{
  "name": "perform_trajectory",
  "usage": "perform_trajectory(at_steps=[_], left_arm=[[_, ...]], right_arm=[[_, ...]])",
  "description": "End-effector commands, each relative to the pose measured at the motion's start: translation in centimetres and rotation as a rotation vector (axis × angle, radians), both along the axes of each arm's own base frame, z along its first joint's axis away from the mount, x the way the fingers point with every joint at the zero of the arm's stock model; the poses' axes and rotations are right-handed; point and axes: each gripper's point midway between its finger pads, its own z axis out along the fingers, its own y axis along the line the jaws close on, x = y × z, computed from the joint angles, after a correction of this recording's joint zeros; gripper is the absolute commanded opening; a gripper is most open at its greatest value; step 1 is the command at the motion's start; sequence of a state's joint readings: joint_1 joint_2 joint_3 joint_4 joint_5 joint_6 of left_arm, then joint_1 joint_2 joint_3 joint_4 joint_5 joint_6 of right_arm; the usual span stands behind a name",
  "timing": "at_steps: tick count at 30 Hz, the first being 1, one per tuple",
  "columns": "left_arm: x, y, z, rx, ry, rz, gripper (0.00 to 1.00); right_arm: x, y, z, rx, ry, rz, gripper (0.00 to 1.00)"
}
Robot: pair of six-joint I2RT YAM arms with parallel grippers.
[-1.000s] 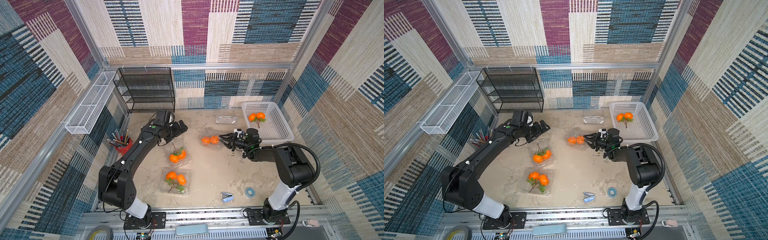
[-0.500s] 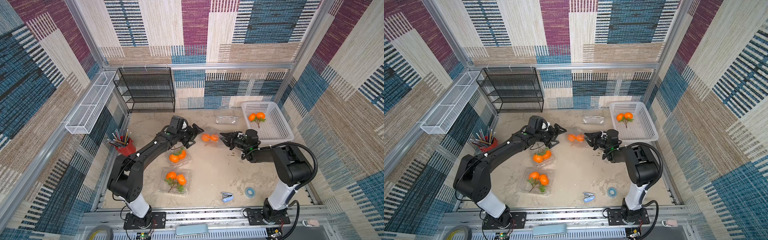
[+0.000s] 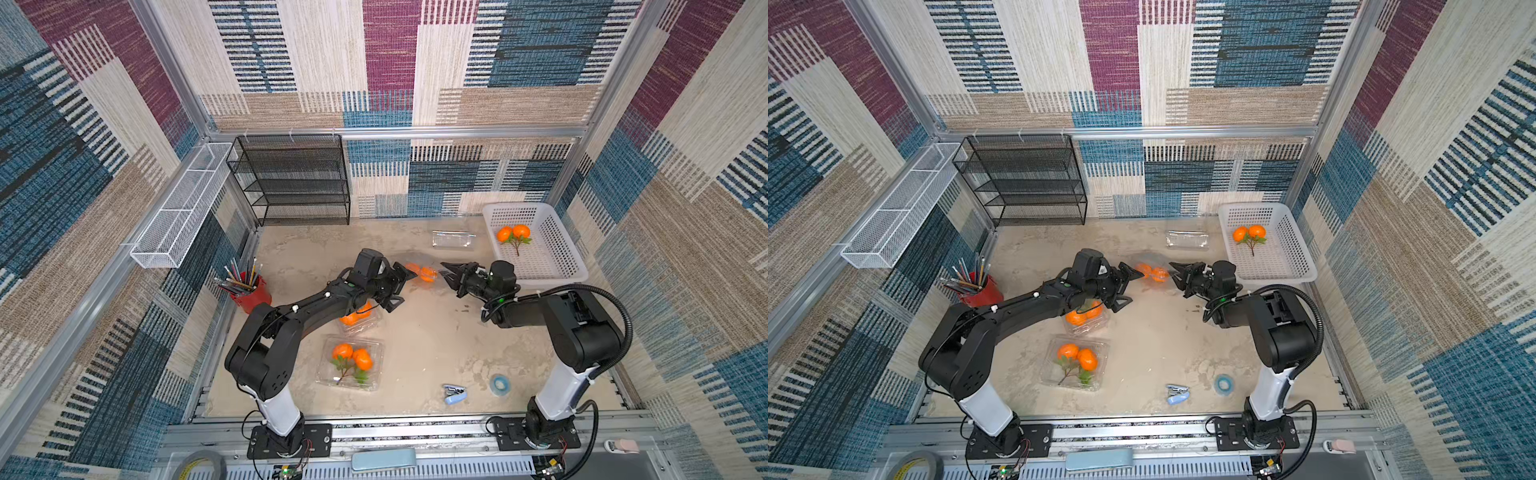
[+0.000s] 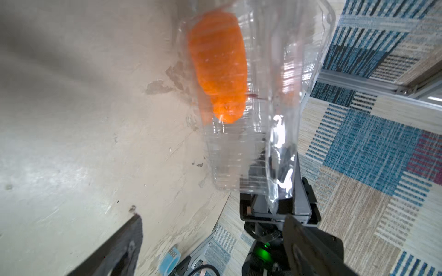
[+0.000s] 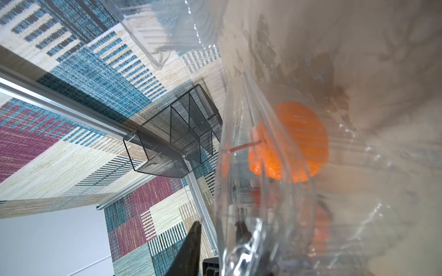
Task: Take oranges out of containers
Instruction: Open the packing box at the center of the board.
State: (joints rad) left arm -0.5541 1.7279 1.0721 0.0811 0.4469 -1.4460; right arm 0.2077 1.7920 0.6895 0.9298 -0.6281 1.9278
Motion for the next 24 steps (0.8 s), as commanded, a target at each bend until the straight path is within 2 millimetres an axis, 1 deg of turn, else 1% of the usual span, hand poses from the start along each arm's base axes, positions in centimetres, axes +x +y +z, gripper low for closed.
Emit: perform_trajectory(at_steps=[1,4,13,18,24], left_arm=[[0.8,-0.3,0.4,-0.044,-0.020,0.048,0.92],[0.9,-0.4,-0.3,-0.051,0.000,0.058,0.92],[1.6,-0.7,-0.5,-0.061,-0.013,0.074,0.91],[1.7,-1.1,-1.1,-0.062,0.000,0.069,0.89],[2.0,-1.4,-1.1,-0.082,-0.030,0.077,0.89]], right_arm=[[-0.1,0.0,1.1,0.028,-0.028,-0.008,0.28],[-0.4,0.0,0.8,0.026,-0.019,-0.004,0.25],[-0.9,0.2,1.0,0.027,-0.023,0.000,0.25],[-1.1,0.3,1.0,0.026,-0.019,-0.003,0.25],[-1.5,0.6,0.9,0.024,-0.017,0.006,0.25]])
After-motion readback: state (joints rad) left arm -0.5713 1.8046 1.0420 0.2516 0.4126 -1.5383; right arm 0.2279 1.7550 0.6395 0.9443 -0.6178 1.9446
